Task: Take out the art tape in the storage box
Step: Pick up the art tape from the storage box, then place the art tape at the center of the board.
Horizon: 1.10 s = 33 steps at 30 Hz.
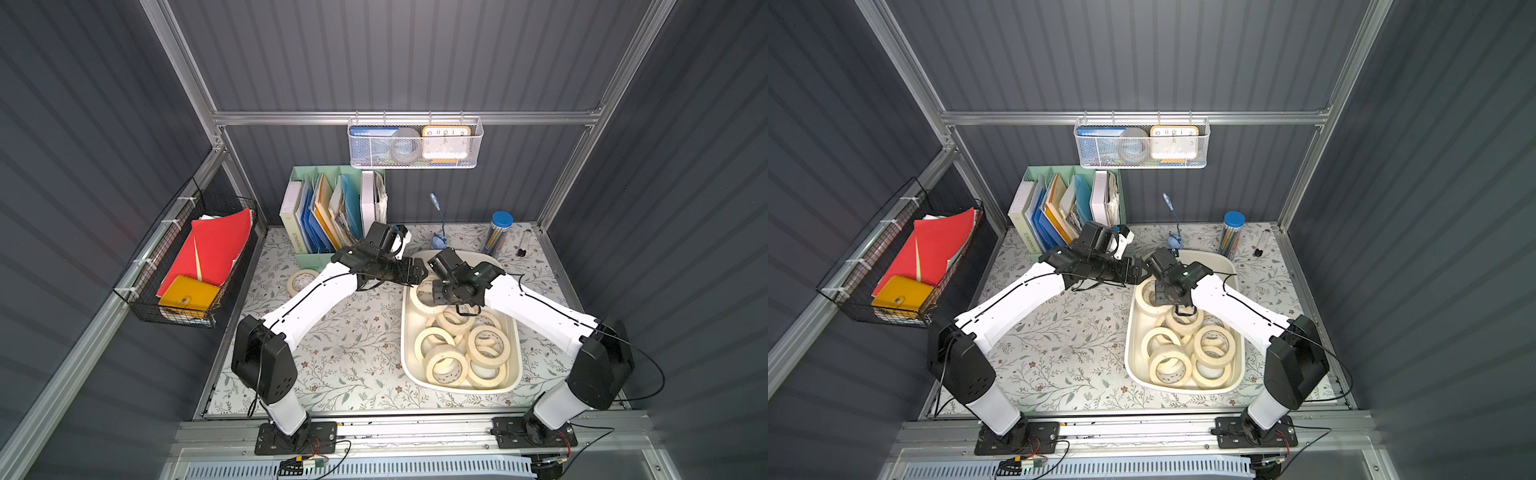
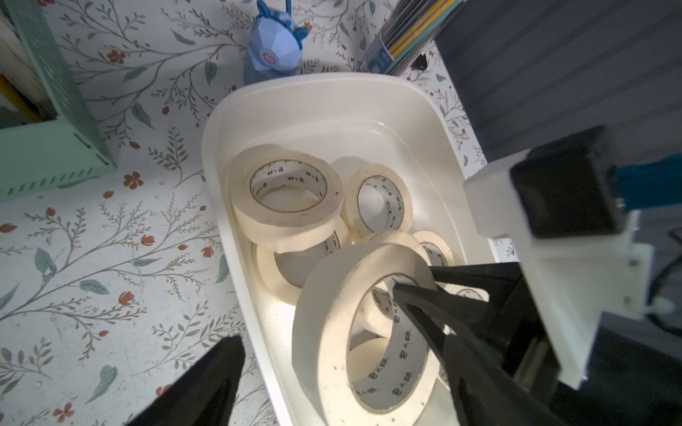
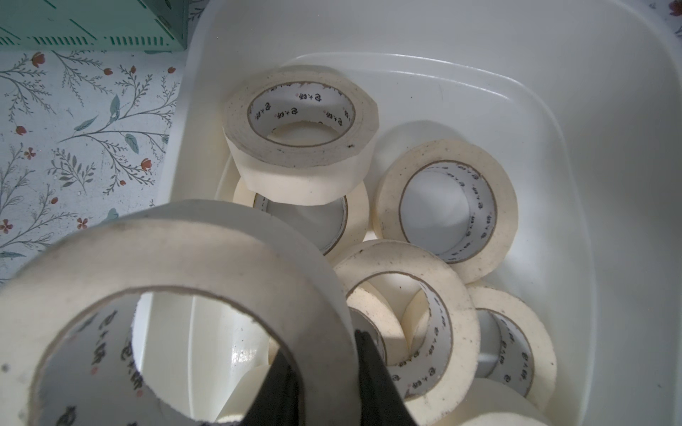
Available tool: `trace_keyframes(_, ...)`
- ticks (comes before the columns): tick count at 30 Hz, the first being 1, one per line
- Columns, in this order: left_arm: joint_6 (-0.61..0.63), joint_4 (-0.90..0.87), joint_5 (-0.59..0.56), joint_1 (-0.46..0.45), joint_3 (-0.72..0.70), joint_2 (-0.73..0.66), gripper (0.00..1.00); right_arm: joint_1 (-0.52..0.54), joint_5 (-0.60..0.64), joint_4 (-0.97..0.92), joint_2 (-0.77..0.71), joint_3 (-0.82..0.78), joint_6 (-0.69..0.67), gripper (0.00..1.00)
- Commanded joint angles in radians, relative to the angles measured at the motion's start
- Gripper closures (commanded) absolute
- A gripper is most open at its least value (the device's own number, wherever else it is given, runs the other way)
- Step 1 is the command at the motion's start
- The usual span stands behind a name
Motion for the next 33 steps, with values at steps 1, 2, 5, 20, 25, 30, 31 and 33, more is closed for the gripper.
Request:
trace_keyframes(1, 0.039, -0.068, -0.024, -0.011, 0.022, 0.046, 0.11, 0.003, 0.014, 0.027, -0.024, 0.031, 0.02, 1.0)
trace_keyframes(2, 0.04, -0.064, -0.027, -0.012, 0.019, 0.058, 0.12, 0.003, 0.011, 0.03, -0.026, 0.031, 0.023, 1.0)
trace_keyframes(5, 0.042, -0.054, -0.035, -0.016, 0.013, 0.087, 0.14, 0.005, 0.0, 0.036, -0.037, 0.028, 0.027, 1.0)
trace_keyframes(20, 0.022, 0.001, -0.106, -0.017, -0.013, 0.081, 0.94, 0.004, -0.035, 0.045, -0.064, 0.031, 0.017, 0.72)
trace_keyframes(25, 0.024, -0.011, -0.137, -0.016, -0.012, 0.045, 0.96, 0.004, 0.041, 0.048, -0.133, 0.035, 0.003, 0.38)
trace_keyframes(30, 0.01, -0.038, -0.246, 0.015, -0.028, -0.015, 0.96, -0.052, 0.102, -0.018, -0.22, 0.061, -0.021, 0.3)
trace_keyframes(31, 0.002, -0.03, -0.251, 0.038, -0.045, -0.033, 0.96, -0.072, 0.106, -0.025, -0.238, 0.059, -0.027, 0.3)
trace_keyframes(33, -0.01, -0.013, -0.247, 0.101, -0.085, -0.076, 0.96, -0.111, 0.103, -0.037, -0.27, 0.039, -0.03, 0.3)
